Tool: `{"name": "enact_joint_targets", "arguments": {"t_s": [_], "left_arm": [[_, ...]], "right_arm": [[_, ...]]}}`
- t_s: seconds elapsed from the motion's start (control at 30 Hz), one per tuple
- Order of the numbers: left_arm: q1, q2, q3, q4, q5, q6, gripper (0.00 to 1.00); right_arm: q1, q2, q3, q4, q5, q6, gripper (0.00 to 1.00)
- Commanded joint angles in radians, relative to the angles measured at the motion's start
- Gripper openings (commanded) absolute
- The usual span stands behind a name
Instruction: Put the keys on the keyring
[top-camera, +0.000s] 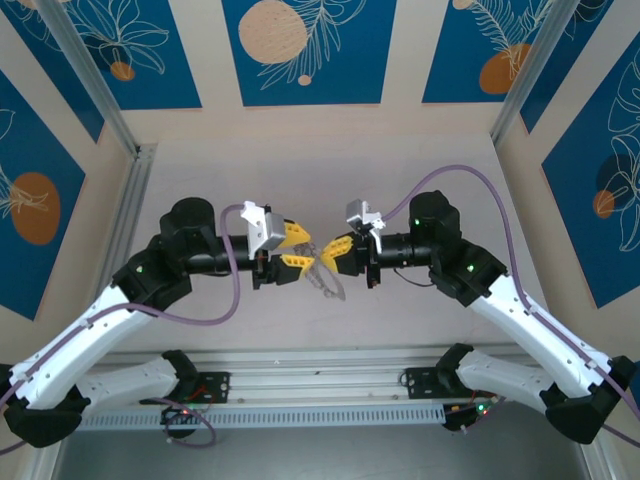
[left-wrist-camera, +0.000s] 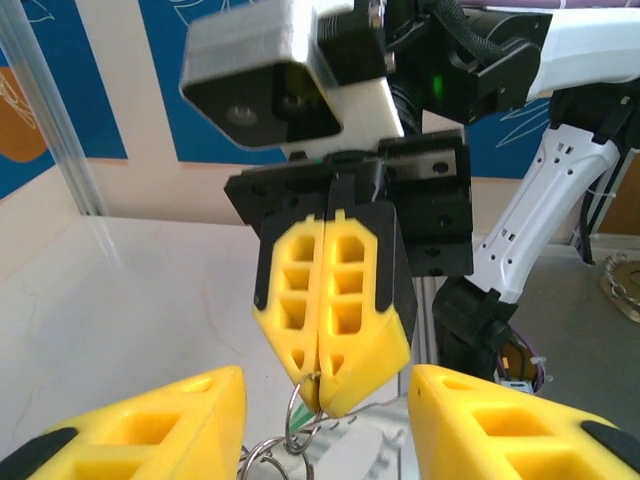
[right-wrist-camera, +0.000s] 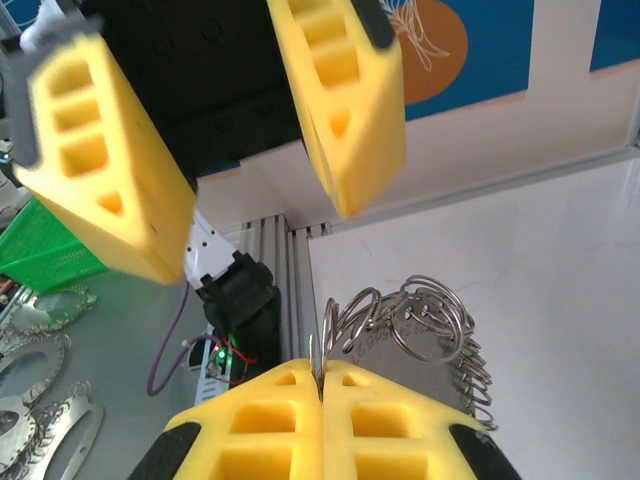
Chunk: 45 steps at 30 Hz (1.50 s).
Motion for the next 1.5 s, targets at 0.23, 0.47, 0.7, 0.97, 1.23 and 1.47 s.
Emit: {"name": "enact_joint_targets", "arguments": {"t_s": [0.23,0.47,0.7,0.97,1.23,1.47], "left_arm": [[0.001,0.152,0.282,-0.419,0.043,0.228,0.49],[0.020,0.241,0.386,-0.575,0.140,0.293,0.44],[0.022,0.273,0.425,-0.655,0.160,0.315,0.36],[0.022,0.271,0.416,-0.676,0.173,0.315,0.36],[0.021,0.288,0.401,-0.658,0.176,0.317,0.35],[0.019,0.298,0.398,-0.651,0.182,0.312,0.33]], "right_arm": [[0.042,0.011,0.073,-0.101,-0.006,-0.078,0.00],[0.097,0.021,0.094,-0.159,0.025,-0.139,0.00],[0.104,0.021,0.097,-0.168,0.039,-0.153,0.00],[0.112,0.024,0.097,-0.175,0.055,-0.163,0.00],[0.118,0.029,0.100,-0.180,0.057,-0.169,0.00],[0.118,0.027,0.095,-0.174,0.060,-0.170,0.00]]}}
